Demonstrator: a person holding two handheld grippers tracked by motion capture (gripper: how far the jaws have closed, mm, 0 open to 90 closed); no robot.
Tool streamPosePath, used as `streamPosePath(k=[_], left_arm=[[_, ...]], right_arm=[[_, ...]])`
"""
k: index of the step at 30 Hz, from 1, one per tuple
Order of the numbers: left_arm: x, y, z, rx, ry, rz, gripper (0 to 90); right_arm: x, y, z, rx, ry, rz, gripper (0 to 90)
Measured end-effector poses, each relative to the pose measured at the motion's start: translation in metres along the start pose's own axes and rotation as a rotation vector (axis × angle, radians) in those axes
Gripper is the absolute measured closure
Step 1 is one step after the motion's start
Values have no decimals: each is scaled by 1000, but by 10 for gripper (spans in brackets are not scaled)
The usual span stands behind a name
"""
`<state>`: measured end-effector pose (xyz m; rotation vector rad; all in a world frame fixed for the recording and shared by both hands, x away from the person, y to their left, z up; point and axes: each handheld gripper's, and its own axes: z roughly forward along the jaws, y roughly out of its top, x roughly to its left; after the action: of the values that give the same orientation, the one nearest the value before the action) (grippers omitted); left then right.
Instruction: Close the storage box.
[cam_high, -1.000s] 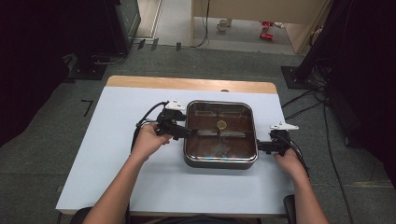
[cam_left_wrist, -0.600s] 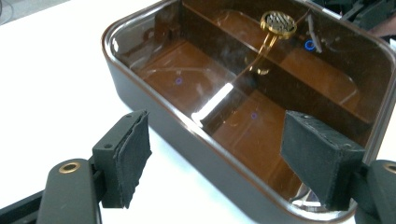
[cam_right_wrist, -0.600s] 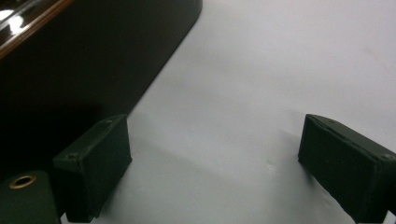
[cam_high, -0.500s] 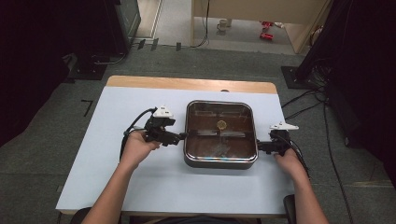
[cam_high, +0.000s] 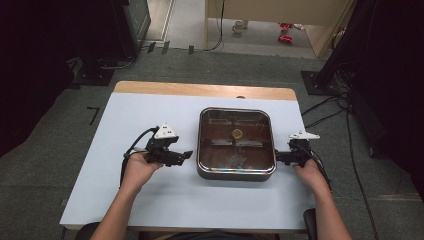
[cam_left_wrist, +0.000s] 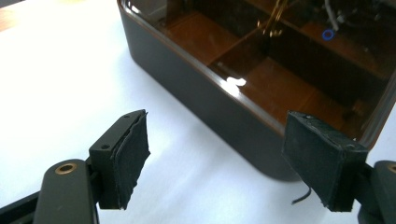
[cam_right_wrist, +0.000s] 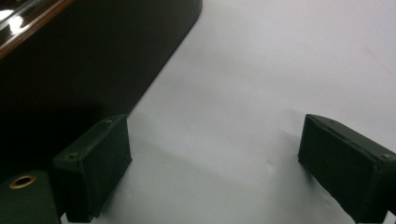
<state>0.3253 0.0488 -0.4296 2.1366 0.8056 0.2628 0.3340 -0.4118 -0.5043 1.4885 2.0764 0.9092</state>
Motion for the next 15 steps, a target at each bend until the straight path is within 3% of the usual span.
streamPosePath(k=[8, 15], left_arm=[[2, -27, 1, 9, 43, 1, 226], [4, -41, 6, 31, 61, -10, 226]], right_arm=[[0, 0, 0, 0, 0, 0, 87], [0, 0, 0, 0, 0, 1, 87]])
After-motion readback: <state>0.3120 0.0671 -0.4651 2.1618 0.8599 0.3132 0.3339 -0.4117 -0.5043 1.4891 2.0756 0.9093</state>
